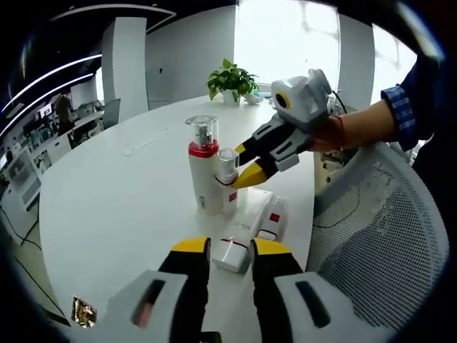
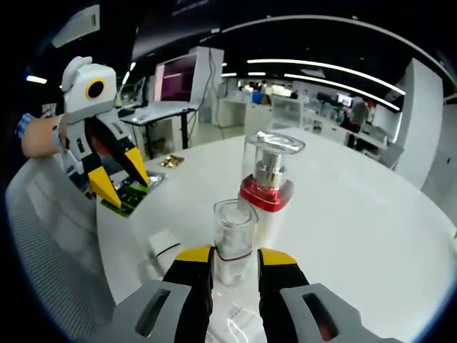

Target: Arrange the skincare products in the storage area until every visible bottle or jar stands upright without overlapping.

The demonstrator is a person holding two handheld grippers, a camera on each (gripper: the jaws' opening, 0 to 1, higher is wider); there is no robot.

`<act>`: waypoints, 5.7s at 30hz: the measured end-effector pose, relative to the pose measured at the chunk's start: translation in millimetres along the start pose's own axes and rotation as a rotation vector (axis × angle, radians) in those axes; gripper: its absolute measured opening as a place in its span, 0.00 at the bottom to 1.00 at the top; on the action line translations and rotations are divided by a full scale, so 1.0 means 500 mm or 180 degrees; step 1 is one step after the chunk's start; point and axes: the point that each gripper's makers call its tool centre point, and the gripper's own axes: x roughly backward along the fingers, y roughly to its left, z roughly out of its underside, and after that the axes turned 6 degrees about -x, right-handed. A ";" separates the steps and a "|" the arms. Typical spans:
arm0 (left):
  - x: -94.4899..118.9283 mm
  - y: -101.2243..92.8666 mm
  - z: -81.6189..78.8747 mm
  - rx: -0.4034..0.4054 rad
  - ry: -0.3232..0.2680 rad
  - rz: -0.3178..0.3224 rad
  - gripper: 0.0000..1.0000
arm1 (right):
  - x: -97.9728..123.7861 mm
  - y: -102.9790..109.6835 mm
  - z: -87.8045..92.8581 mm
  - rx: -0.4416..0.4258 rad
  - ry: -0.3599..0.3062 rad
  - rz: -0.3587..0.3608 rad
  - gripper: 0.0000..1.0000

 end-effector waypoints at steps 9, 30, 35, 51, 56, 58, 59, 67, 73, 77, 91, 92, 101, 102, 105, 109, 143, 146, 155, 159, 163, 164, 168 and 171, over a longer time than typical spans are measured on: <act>-0.001 0.001 0.007 -0.0042 0.0055 -0.0017 0.17 | 0.004 -0.002 0.002 0.0116 0.0050 0.0046 0.18; -0.007 -0.001 0.021 -0.0074 0.0161 0.0002 0.17 | 0.000 0.008 0.007 0.0237 0.0047 -0.0106 0.13; -0.007 0.000 0.020 -0.0076 0.0156 0.0001 0.17 | 0.003 0.003 0.010 0.0256 0.0096 -0.0103 0.13; -0.010 -0.006 0.027 -0.0141 0.0234 0.0017 0.17 | 0.022 0.004 0.051 0.0279 0.0401 -0.0253 0.21; -0.009 -0.002 0.035 -0.0090 0.0262 0.0003 0.17 | 0.024 -0.001 0.066 0.0285 0.0542 -0.0260 0.21; -0.007 0.001 0.039 -0.0079 0.0280 -0.0018 0.17 | 0.027 -0.005 0.067 0.0320 0.0579 -0.0242 0.22; -0.006 0.003 0.041 -0.0076 0.0289 -0.0032 0.17 | 0.028 -0.007 0.066 0.0332 0.0586 -0.0235 0.22; 0.001 0.018 0.043 -0.0074 0.0313 -0.0141 0.17 | 0.046 -0.023 0.068 0.0598 0.0789 -0.0353 0.24; -0.002 0.017 0.046 -0.0145 0.0355 -0.0156 0.17 | 0.041 -0.019 0.076 0.0642 0.0887 -0.0520 0.25; -0.004 0.014 0.050 -0.0217 0.0411 -0.0145 0.17 | 0.031 -0.006 0.087 0.0710 0.0935 -0.0624 0.25; -0.002 0.018 0.057 -0.0196 0.0449 -0.0167 0.17 | 0.014 -0.002 0.126 0.0999 0.1231 -0.0719 0.25; -0.002 0.018 0.058 -0.0196 0.0453 -0.0166 0.17 | 0.013 -0.002 0.127 0.1032 0.1250 -0.0716 0.25; -0.003 0.019 0.061 -0.0199 0.0474 -0.0170 0.17 | 0.006 0.005 0.136 0.1151 0.1368 -0.0800 0.24; -0.003 0.019 0.061 -0.0200 0.0477 -0.0171 0.17 | 0.005 0.005 0.135 0.1159 0.1368 -0.0803 0.24; -0.003 0.019 0.063 -0.0205 0.0489 -0.0167 0.17 | 0.003 0.005 0.134 0.1169 0.1369 -0.0820 0.24; -0.004 0.017 0.066 -0.0229 0.0516 -0.0163 0.17 | 0.002 0.004 0.133 0.1186 0.1390 -0.0846 0.25; -0.009 0.007 0.082 -0.0340 0.0661 -0.0090 0.17 | -0.015 0.037 0.181 0.1663 0.1839 -0.1195 0.32; -0.009 0.007 0.084 -0.0358 0.0681 -0.0090 0.17 | -0.014 0.037 0.182 0.1645 0.1798 -0.1225 0.31; -0.008 0.008 0.088 -0.0383 0.0719 -0.0109 0.17 | -0.009 0.055 0.184 0.1666 0.1743 -0.1244 0.29; -0.008 0.007 0.091 -0.0382 0.0742 -0.0109 0.17 | -0.007 0.059 0.184 0.1747 0.1786 -0.1226 0.28; -0.007 0.010 0.091 -0.0368 0.0742 -0.0131 0.17 | -0.002 0.059 0.183 0.1885 0.1903 -0.1186 0.27; -0.006 0.011 0.091 -0.0363 0.0736 -0.0139 0.17 | 0.001 0.058 0.182 0.1950 0.1952 -0.1177 0.27; -0.005 0.013 0.088 -0.0376 0.0725 -0.0161 0.17 | 0.008 0.058 0.168 0.1982 0.1983 -0.1160 0.27; -0.003 0.016 0.084 -0.0378 0.0705 -0.0185 0.17 | 0.014 0.054 0.160 0.2007 0.2033 -0.1121 0.27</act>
